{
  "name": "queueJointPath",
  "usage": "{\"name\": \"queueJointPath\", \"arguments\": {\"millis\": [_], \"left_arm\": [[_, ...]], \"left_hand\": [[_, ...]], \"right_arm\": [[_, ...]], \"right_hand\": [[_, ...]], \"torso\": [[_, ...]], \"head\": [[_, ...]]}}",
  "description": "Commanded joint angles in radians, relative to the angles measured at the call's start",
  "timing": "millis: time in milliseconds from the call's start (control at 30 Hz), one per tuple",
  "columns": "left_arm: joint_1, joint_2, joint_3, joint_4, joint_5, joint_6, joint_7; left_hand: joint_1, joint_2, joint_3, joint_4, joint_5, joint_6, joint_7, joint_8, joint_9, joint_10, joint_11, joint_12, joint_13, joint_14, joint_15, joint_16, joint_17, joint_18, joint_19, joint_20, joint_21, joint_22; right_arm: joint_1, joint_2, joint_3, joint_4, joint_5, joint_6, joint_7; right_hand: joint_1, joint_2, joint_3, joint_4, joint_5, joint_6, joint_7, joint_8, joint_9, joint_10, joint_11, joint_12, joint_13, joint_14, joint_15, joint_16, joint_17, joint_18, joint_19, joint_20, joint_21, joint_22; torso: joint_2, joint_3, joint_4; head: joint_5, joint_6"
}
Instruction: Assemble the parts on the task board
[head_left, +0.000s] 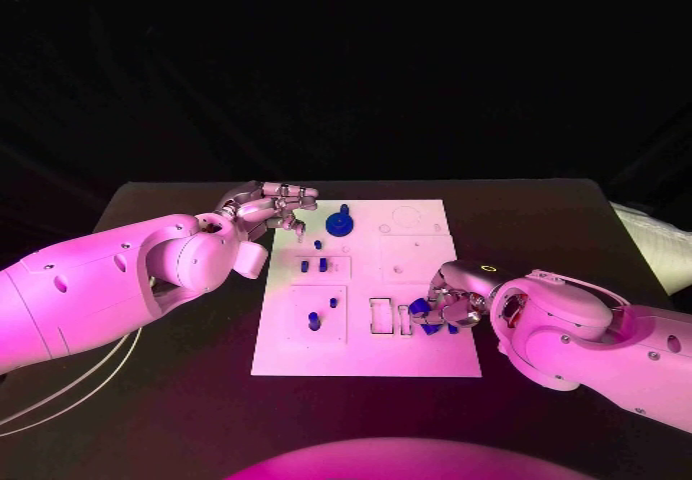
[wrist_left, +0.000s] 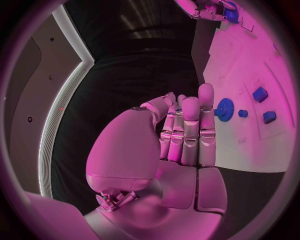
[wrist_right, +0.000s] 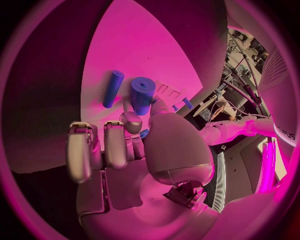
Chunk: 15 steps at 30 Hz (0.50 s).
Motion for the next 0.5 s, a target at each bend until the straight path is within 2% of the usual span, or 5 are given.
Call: {"name": "queueJointPath", "arguments": {"millis": [33, 133, 367, 500], "left_arm": [[0.000, 0.000, 0.001, 0.000, 0.003, 0.021, 0.003], [-0.001, -0.001, 0.001, 0.000, 0.003, 0.022, 0.003], [-0.001, -0.002, 0.001, -0.001, 0.003, 0.022, 0.004], [-0.002, -0.001, 0.001, -0.001, 0.003, 0.022, 0.003]], "left_hand": [[-0.005, 0.001, -0.007, 0.001, 0.004, -0.007, 0.002, 0.005, -0.001, -0.003, 0.000, 0.004, 0.001, -0.007, -0.001, -0.004, -0.002, 0.019, -0.001, 0.002, -0.002, -0.001], [-0.005, 0.001, -0.007, 0.001, 0.004, -0.007, 0.002, 0.005, -0.001, -0.003, 0.000, 0.004, 0.001, -0.007, -0.001, -0.004, -0.002, 0.019, -0.001, 0.002, -0.002, -0.001], [-0.005, 0.001, -0.007, 0.001, 0.004, -0.007, 0.002, 0.005, -0.001, -0.003, 0.000, 0.004, 0.001, -0.007, -0.001, -0.004, -0.002, 0.019, -0.001, 0.002, -0.002, -0.001], [-0.007, 0.002, -0.008, 0.002, 0.005, -0.009, 0.002, 0.005, -0.001, -0.005, 0.000, 0.004, 0.001, -0.008, 0.000, -0.004, -0.002, 0.019, -0.001, 0.002, -0.003, -0.002]], "right_arm": [[-0.012, 0.001, -0.009, -0.004, 0.021, -0.008, 0.001], [-0.013, -0.006, -0.009, 0.003, 0.028, -0.057, 0.013], [-0.010, -0.027, -0.007, 0.040, 0.063, -0.185, 0.080], [-0.005, -0.031, -0.005, 0.056, 0.106, -0.231, 0.111]], "right_hand": [[0.000, 0.022, -0.002, 0.009, 0.010, 0.011, -0.003, 0.008, 0.003, 0.004, -0.010, -0.003, 0.003, 0.057, -0.009, 0.006, 0.005, -0.013, 0.007, -0.003, 0.007, 0.060], [0.000, 0.028, -0.003, 0.011, 0.017, 0.014, -0.005, 0.008, 0.004, 0.005, -0.011, -0.007, 0.002, 0.057, -0.010, 0.006, 0.004, -0.013, 0.008, -0.004, 0.008, 0.061], [0.020, 0.045, -0.002, 0.006, 0.053, 0.021, -0.009, 0.007, 0.007, 0.006, -0.015, -0.021, -0.001, 0.056, -0.013, 0.005, 0.003, -0.013, 0.008, -0.008, 0.008, 0.062], [0.032, 0.052, 0.002, 0.002, 0.057, 0.024, -0.011, 0.006, 0.009, 0.009, -0.017, -0.021, 0.002, 0.056, -0.015, 0.006, 0.005, -0.013, 0.010, -0.009, 0.009, 0.064]], "torso": [[-0.001, -0.0006, -0.0013], [0.000, 0.0001, -0.0006], [-0.003, -0.0013, -0.0015], [-0.001, -0.0012, -0.0002]], "head": [[-0.001, 0.001], [-0.002, 0.003], [-0.006, 0.007], [-0.006, 0.007]]}}
